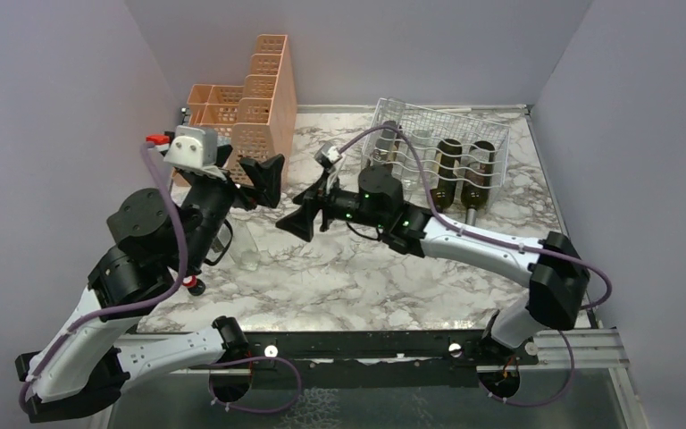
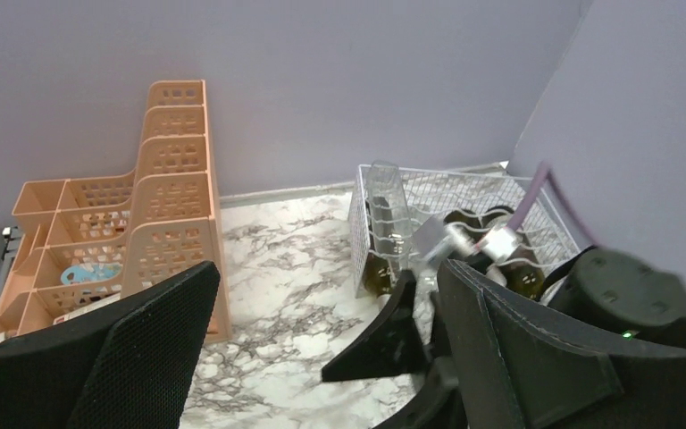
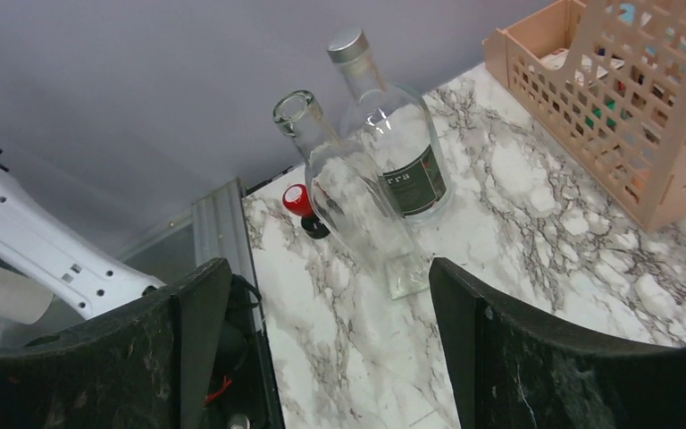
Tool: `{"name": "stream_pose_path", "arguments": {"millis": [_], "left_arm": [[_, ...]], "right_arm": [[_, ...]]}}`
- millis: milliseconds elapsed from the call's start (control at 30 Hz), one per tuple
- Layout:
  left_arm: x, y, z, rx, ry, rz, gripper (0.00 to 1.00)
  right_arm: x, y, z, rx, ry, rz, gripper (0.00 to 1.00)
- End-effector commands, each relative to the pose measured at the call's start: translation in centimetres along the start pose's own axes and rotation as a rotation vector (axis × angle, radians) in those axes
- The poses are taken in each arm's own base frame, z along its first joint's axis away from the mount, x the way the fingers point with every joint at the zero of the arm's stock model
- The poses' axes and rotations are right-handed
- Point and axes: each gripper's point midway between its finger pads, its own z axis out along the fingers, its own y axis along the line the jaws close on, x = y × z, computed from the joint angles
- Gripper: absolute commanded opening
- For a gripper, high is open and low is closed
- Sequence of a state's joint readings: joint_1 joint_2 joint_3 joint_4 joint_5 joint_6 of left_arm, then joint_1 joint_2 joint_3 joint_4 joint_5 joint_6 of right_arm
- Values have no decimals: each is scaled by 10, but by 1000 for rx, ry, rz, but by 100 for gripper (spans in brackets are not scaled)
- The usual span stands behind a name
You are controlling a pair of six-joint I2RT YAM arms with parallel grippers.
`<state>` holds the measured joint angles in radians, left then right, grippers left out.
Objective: Put the wine bottle on the wine rack
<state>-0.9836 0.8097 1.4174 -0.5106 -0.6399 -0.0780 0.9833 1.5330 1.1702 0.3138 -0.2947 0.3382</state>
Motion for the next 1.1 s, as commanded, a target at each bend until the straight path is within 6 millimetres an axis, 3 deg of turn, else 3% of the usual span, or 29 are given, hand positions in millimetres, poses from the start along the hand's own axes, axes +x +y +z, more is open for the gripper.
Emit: {"name": "stream_pose_path", "arguments": {"millis": [0,233,500,800,1067], "left_arm": [[-27,7,-15,18,-51,-28,99],[-33,15,-23,3,-65,-42,99],[-36,19,-30,7,-73,-53,99],[-32,19,-30,9,-63,-54,99],[-30,18,-30,9,-59,-57,99]], "right_arm": [[-14,13,37,8,-88,-51,84],[0,38,94,-18,-112,-141,84],[18,32,138,0,-92,-180,81],[32,21,156,31,-73,-234,60],[47,16,163,32,-46,-237,59]]}}
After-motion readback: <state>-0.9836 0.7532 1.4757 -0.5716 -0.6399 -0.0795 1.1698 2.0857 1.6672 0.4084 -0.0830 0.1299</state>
